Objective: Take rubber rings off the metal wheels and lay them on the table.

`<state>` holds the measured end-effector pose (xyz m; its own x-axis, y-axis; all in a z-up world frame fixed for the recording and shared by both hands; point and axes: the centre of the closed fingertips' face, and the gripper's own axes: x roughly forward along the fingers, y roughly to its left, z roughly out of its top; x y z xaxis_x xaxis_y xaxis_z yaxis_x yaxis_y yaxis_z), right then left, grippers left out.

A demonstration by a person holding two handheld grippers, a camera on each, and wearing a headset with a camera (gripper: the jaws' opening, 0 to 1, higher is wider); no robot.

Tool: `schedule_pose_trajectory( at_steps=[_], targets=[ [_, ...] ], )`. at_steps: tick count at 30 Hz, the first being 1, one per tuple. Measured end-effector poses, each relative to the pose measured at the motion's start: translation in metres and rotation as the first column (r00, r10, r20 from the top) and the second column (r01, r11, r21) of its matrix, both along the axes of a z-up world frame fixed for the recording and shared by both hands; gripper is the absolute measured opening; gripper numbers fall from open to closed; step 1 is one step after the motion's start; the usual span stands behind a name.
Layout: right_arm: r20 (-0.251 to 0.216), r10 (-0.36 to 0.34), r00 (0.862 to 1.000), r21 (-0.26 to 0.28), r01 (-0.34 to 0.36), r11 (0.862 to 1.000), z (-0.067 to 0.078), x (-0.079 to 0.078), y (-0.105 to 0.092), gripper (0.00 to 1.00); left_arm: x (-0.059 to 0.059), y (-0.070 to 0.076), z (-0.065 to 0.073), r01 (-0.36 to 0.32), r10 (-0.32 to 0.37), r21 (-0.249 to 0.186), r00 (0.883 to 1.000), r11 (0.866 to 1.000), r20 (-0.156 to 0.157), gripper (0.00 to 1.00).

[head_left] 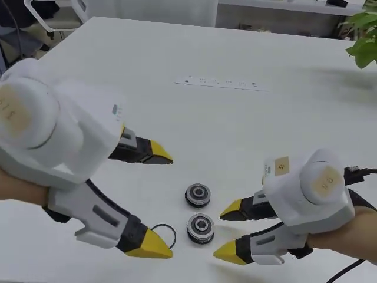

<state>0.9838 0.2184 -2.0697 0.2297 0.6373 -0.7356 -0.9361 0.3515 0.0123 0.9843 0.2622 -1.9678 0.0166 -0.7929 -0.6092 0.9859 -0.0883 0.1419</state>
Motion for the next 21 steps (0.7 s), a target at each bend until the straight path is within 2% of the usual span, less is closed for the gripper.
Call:
schedule_pose_trajectory(
  at_steps=[2,6,10,13,15,20,21],
  targets=[
    [-0.005,0.001,1.000,0.000,-0.001,1.000,-0.001,-0.001,0.000,0.34,0.001,-0.006,0.004,0.002,-0.002,-0.027,1.000,1.000,0.001,0.68],
    [-0.009,0.007,1.000,0.001,-0.007,1.000,-0.003,-0.002,0.002,0.33,0.007,-0.021,0.016,-0.011,0.012,-0.114,1.000,0.993,0.004,0.67],
    [-0.025,-0.008,1.000,0.017,0.008,1.000,-0.004,-0.001,0.003,0.33,0.010,-0.030,0.020,-0.018,0.018,-0.160,1.000,0.987,-0.001,0.67],
    [-0.037,-0.028,0.999,0.039,0.029,0.999,-0.003,0.001,0.003,0.33,0.013,-0.038,0.022,-0.031,0.027,-0.206,0.999,0.978,-0.022,0.66],
    [-0.045,-0.043,0.998,0.059,0.046,0.997,-0.001,0.002,0.003,0.33,0.016,-0.042,0.021,-0.050,0.041,-0.233,0.998,0.971,-0.044,0.66],
    [-0.060,-0.076,0.995,0.089,0.081,0.993,0.001,0.006,0.002,0.32,0.030,-0.045,0.011,-0.089,0.080,-0.258,0.996,0.962,-0.046,0.56],
    [-0.060,-0.078,0.995,0.090,0.083,0.992,0.001,0.006,0.002,0.31,0.034,-0.045,0.008,-0.116,0.102,-0.266,0.993,0.957,-0.066,0.55]
  ],
)
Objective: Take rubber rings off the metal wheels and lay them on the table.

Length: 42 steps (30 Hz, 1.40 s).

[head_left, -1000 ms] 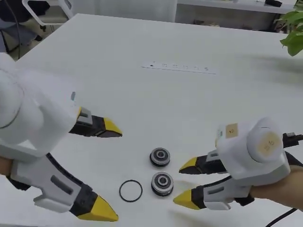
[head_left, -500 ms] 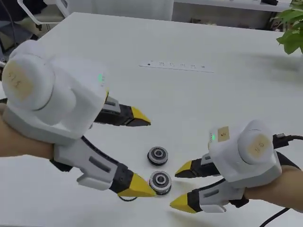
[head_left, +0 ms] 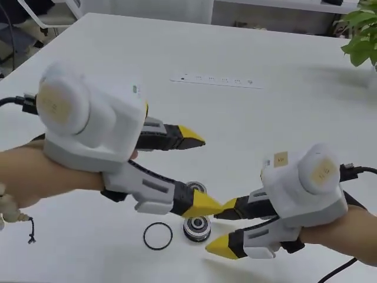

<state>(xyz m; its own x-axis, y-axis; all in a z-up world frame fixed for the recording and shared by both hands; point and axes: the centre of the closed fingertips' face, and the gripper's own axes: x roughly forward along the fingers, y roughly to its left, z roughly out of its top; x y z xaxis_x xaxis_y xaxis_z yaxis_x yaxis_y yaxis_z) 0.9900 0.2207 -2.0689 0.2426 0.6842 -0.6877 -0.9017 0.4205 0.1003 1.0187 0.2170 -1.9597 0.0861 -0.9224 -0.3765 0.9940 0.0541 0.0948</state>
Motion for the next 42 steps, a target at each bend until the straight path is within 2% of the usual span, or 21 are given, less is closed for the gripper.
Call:
schedule_pose_trajectory(
  at_steps=[3,9,11,12,14,15,16,18,22,24,25,28,31,34,42],
  targets=[
    [-0.010,-0.018,1.000,0.023,0.018,1.000,0.001,0.001,0.001,0.31,0.004,-0.001,-0.011,-0.008,0.008,0.011,1.000,1.000,-0.020,0.56],
    [-0.022,-0.041,0.999,0.038,0.042,0.998,0.001,0.004,0.001,0.30,0.001,-0.003,-0.038,-0.002,0.003,0.055,1.000,0.998,-0.016,0.52],
    [-0.028,-0.049,0.998,0.045,0.051,0.998,0.000,0.004,0.001,0.30,-0.002,-0.003,-0.045,-0.001,0.004,0.061,0.999,0.998,-0.041,0.51],
    [-0.033,-0.054,0.998,0.050,0.055,0.997,0.000,0.005,0.002,0.30,-0.006,-0.002,-0.052,0.015,-0.012,0.081,0.999,0.997,-0.047,0.51],
    [-0.037,-0.058,0.998,0.055,0.060,0.997,0.000,0.005,0.002,0.29,-0.006,0.001,-0.062,0.018,-0.016,0.116,1.000,0.993,-0.023,0.49],
    [-0.037,-0.059,0.998,0.055,0.061,0.997,0.000,0.005,0.002,0.29,-0.007,0.002,-0.065,0.017,-0.014,0.118,1.000,0.993,-0.027,0.48],
    [-0.037,-0.058,0.998,0.053,0.060,0.997,0.000,0.005,0.002,0.29,-0.006,0.002,-0.067,0.007,-0.002,0.115,0.999,0.993,-0.044,0.47],
    [-0.038,-0.057,0.998,0.051,0.059,0.997,-0.001,0.004,0.002,0.29,-0.006,0.003,-0.070,0.004,0.003,0.114,0.998,0.993,-0.057,0.45],
    [-0.038,-0.052,0.998,0.043,0.054,0.998,-0.003,0.004,0.002,0.29,-0.006,0.004,-0.078,0.001,0.005,0.132,0.999,0.991,-0.049,0.36],
    [-0.038,-0.051,0.998,0.040,0.052,0.998,-0.003,0.003,0.002,0.28,-0.005,0.004,-0.081,-0.011,0.021,0.128,0.997,0.992,-0.075,0.33],
    [-0.034,-0.050,0.998,0.038,0.052,0.998,-0.003,0.004,0.002,0.28,-0.006,0.004,-0.082,-0.010,0.020,0.127,0.997,0.992,-0.078,0.33],
    [-0.031,-0.053,0.998,0.034,0.054,0.998,-0.004,0.005,0.001,0.28,-0.007,0.005,-0.087,0.002,0.008,0.149,0.997,0.989,-0.070,0.31],
    [-0.030,-0.048,0.998,0.027,0.048,0.998,-0.006,0.004,0.002,0.29,-0.008,0.005,-0.089,0.002,0.010,0.149,0.997,0.989,-0.078,0.26],
    [-0.024,-0.044,0.999,0.025,0.044,0.999,-0.006,0.004,0.004,0.28,-0.009,0.005,-0.092,0.006,0.006,0.159,0.997,0.987,-0.072,0.21],
    [-0.011,-0.034,0.999,0.010,0.034,0.999,-0.011,0.004,0.007,0.28,-0.012,0.006,-0.099,0.023,-0.010,0.179,0.997,0.984,-0.074,0.15]
  ],
)
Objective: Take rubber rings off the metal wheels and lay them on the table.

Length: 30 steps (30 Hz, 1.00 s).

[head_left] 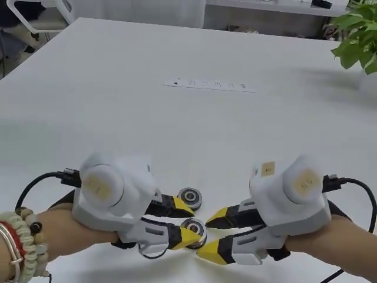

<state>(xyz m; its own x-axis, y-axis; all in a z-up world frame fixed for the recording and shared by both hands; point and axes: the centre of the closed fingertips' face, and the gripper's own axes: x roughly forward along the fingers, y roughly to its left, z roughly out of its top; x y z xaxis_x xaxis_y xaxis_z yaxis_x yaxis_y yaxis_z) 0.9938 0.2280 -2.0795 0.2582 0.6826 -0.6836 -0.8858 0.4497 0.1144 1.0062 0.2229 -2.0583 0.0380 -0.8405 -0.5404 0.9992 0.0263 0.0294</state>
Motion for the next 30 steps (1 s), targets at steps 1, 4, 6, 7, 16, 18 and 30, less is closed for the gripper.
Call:
schedule_pose_trajectory(
  at_steps=[1,4,6,7,16,18,30],
  targets=[
    [0.001,0.001,1.000,-0.002,-0.001,1.000,-0.0005,0.0000,0.0005,0.28,-0.0012,-0.0002,0.0005,0.001,-0.001,-0.005,1.000,1.000,-0.001,0.14],
    [0.007,0.005,1.000,-0.004,-0.005,1.000,-0.0004,0.0000,0.0016,0.27,-0.0009,-0.0002,0.0004,0.002,-0.002,-0.007,1.000,1.000,-0.002,0.14],
    [0.008,0.006,1.000,-0.004,-0.006,1.000,-0.0002,0.0001,0.0018,0.26,-0.0007,-0.0005,0.0002,0.004,-0.004,-0.011,1.000,1.000,-0.002,0.14],
    [0.010,0.005,1.000,-0.005,-0.005,1.000,-0.0004,0.0005,0.0016,0.26,-0.0005,-0.0004,0.0000,0.002,-0.002,-0.012,1.000,1.000,-0.004,0.14],
    [-0.005,-0.009,1.000,0.014,0.009,1.000,-0.0007,0.0013,-0.0011,0.19,0.0013,-0.0003,-0.0005,0.001,-0.001,-0.031,1.000,1.000,0.010,0.11],
    [0.005,-0.006,1.000,0.010,0.006,1.000,-0.0008,0.0019,-0.0009,0.18,0.0016,-0.0002,-0.0003,0.003,-0.002,-0.038,1.000,0.999,0.012,0.11],
    [0.065,0.035,0.997,-0.041,-0.033,0.999,-0.0010,0.0037,-0.0060,0.00,0.0026,0.0002,0.0004,-0.003,0.003,-0.060,1.000,0.998,0.002,0.11]
  ],
)
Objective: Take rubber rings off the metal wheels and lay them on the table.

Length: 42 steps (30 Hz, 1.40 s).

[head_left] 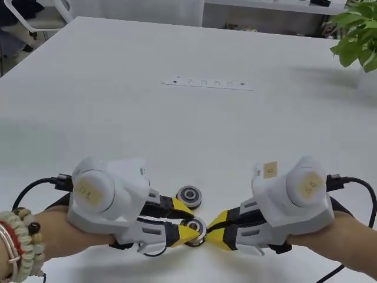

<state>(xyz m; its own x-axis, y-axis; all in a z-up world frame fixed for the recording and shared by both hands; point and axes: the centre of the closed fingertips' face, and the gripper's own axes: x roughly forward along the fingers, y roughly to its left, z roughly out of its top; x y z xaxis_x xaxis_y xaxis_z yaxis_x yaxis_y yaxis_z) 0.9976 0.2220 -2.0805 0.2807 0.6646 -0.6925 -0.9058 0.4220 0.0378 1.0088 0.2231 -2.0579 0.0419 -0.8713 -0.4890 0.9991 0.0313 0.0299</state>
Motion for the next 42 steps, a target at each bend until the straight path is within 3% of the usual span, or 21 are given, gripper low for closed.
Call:
schedule_pose_trajectory(
  at_steps=[4,6,7,9,12,15,19,20,21,22,23,26,33,42],
  targets=[
    [0.010,-0.001,1.000,-0.011,0.001,1.000,0.000,0.002,0.000,0.00,0.000,0.000,0.000,-0.003,0.003,-0.005,1.000,1.000,0.001,0.11],
    [-0.029,-0.045,0.999,0.000,0.045,0.999,-0.001,0.003,-0.001,0.00,0.000,0.000,0.000,-0.003,0.003,-0.005,1.000,1.000,0.003,0.11],
    [-0.082,-0.094,0.992,0.017,0.096,0.995,-0.001,0.003,-0.002,0.00,0.000,0.000,0.000,-0.003,0.003,-0.005,1.000,1.000,0.004,0.11],
    [-0.193,-0.183,0.964,0.043,0.195,0.980,0.000,0.004,-0.005,0.00,0.000,0.000,0.000,0.000,0.000,-0.005,1.000,1.000,0.009,0.11],
    [-0.214,-0.194,0.957,0.088,0.216,0.972,0.002,0.006,-0.006,0.00,-0.001,0.000,0.000,0.004,-0.004,-0.003,1.000,1.000,0.013,0.11],
    [-0.286,-0.233,0.930,0.117,0.275,0.954,0.003,0.005,-0.008,0.00,-0.001,0.000,0.000,0.004,-0.004,-0.003,1.000,1.000,0.013,0.11],
    [-0.382,-0.284,0.880,0.175,0.371,0.912,0.009,0.009,-0.009,0.00,-0.001,0.000,0.000,0.005,-0.005,-0.005,1.000,1.000,0.014,0.11],
    [-0.422,-0.290,0.859,0.193,0.397,0.897,0.010,0.008,-0.008,0.00,-0.001,-0.001,0.000,0.004,-0.004,-0.005,1.000,1.000,0.014,0.11],
    [-0.439,-0.298,0.847,0.196,0.414,0.889,0.010,0.008,-0.009,0.00,-0.001,-0.001,0.000,0.004,-0.004,-0.005,1.000,1.000,0.015,0.11],
    [-0.477,-0.309,0.823,0.200,0.444,0.873,0.011,0.008,-0.009,0.00,-0.001,-0.001,0.000,0.005,-0.005,-0.005,1.000,1.000,0.015,0.11],
    [-0.485,-0.303,0.820,0.218,0.450,0.866,0.014,0.008,-0.008,0.00,-0.001,-0.001,0.000,0.006,-0.006,-0.005,1.000,1.000,0.016,0.11],
    [-0.469,-0.304,0.829,0.207,0.439,0.874,0.013,0.008,-0.008,0.00,-0.004,-0.002,-0.001,0.021,-0.021,0.001,0.999,1.000,0.031,0.08],
    [-0.503,-0.317,0.804,0.224,0.475,0.851,0.017,0.010,-0.007,0.00,-0.002,-0.003,-0.002,0.023,-0.023,0.008,0.999,1.000,0.048,0.08],
    [-0.501,-0.315,0.806,0.229,0.474,0.850,0.019,0.007,-0.003,0.00,-0.002,-0.003,-0.001,0.020,-0.020,0.007,0.999,1.000,0.042,0.08]
  ],
)
